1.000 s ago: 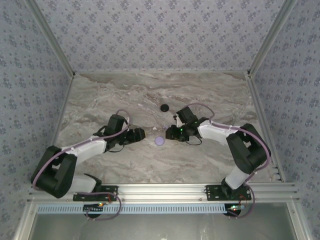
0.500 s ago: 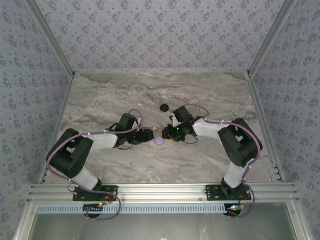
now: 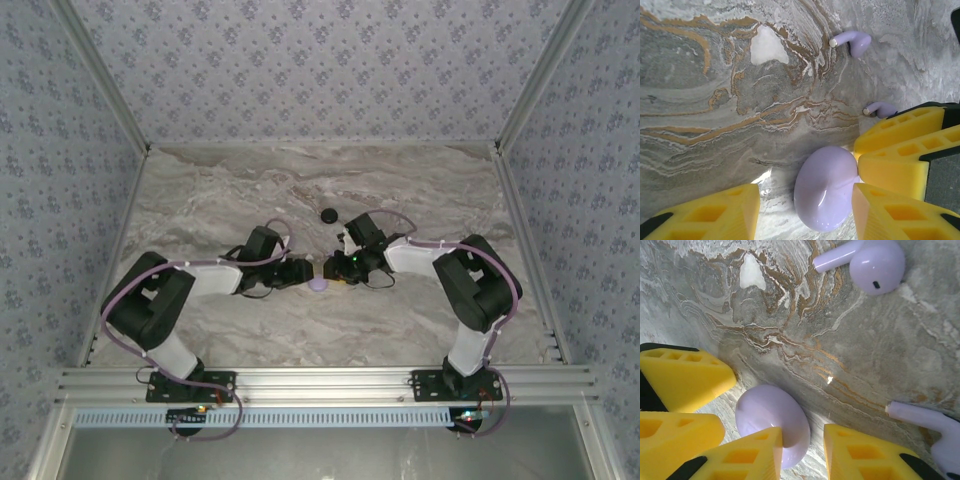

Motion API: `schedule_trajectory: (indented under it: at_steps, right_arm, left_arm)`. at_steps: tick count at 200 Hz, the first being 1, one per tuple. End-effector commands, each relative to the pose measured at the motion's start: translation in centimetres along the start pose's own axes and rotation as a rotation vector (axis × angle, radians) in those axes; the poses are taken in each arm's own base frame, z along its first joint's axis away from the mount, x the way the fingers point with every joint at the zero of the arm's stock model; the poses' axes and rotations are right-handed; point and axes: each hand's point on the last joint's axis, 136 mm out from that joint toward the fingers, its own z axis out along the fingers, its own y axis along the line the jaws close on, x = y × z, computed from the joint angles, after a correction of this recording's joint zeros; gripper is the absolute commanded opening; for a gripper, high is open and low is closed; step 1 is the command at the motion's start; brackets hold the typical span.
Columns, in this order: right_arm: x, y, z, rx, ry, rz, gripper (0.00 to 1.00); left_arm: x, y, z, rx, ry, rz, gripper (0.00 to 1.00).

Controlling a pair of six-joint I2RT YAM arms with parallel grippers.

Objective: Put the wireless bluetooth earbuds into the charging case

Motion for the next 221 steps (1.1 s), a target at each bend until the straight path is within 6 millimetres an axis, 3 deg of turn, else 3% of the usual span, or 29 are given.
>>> schedule_trajectory:
  at_steps: [1,114,221]
  right_arm:
    - [0.1,0.8,0.2,-0.016,0.018,0.006,0.29]
    - [0.5,0.1,1.0,0.005,0.037,0.011,0.22]
    - [0.6,0.3,0.7,0.019,0.031,0.003,0.23]
  left_arm:
    - [1.2,-0.4,0.6,0.013,0.059,-0.022,0.51]
    - [2.4,-0.3,1.7,0.049,0.123,-0.047,0.42]
    - [3.0,-0.2,1.1,0.049,0.13,-0.067,0.4]
